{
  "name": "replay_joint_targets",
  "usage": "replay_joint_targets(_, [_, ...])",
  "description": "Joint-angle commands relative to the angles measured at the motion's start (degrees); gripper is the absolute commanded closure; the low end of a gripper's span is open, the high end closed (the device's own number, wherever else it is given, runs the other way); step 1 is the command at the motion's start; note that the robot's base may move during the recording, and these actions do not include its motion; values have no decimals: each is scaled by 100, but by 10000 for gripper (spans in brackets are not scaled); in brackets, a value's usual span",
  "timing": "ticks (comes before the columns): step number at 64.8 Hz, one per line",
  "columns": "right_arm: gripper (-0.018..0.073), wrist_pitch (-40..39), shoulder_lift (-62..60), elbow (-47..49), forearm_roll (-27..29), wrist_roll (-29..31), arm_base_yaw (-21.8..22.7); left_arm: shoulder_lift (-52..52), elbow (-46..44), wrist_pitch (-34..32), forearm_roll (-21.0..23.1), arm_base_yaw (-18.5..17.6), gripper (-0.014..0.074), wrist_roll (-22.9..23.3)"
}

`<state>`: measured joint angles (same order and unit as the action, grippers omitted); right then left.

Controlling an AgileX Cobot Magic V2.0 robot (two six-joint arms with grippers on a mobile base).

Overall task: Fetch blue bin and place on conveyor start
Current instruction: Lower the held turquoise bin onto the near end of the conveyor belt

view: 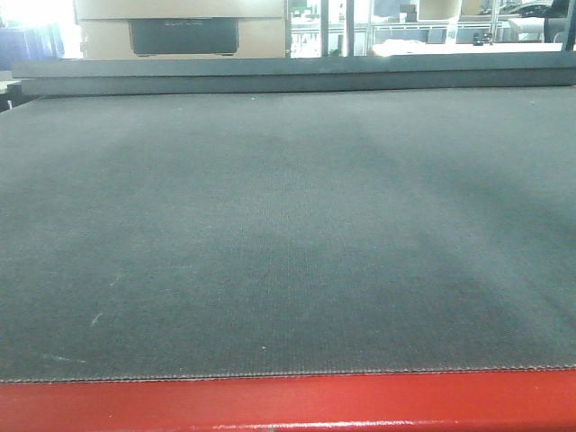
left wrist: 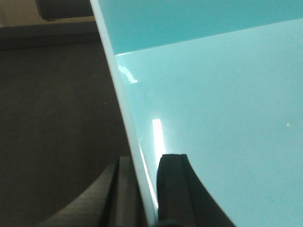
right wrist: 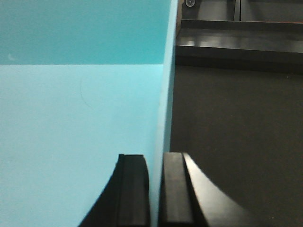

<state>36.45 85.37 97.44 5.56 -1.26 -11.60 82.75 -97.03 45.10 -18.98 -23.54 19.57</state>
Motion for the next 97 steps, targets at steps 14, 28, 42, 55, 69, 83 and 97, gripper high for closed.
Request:
replay_joint_targets(14, [712, -260, -63, 44, 134, 67, -45, -56, -38, -454, 166, -63, 708, -137])
replay_joint_targets(28, [712, -260, -63, 44, 134, 67, -45, -56, -38, -454, 166, -63, 708, -137])
replay_joint_targets(42, [712, -260, -63, 44, 134, 67, -45, -56, -38, -454, 166, -63, 708, -137])
replay_joint_targets(55, [712, -260, -63, 44, 134, 67, -45, -56, -38, -504, 166, -63, 708, -137])
replay_joint_targets(69, [712, -62, -77, 52, 134, 67, -45, -56, -38, -634, 212, -63, 708, -137])
replay_joint_targets(83, [712, 1637, -90, 187, -99, 67, -45, 24, -38, 97, 593, 185, 708, -137])
replay_joint_targets(97, [712, 1884, -79, -373, -149, 67, -45, 348, 181, 476, 773, 496, 708, -307])
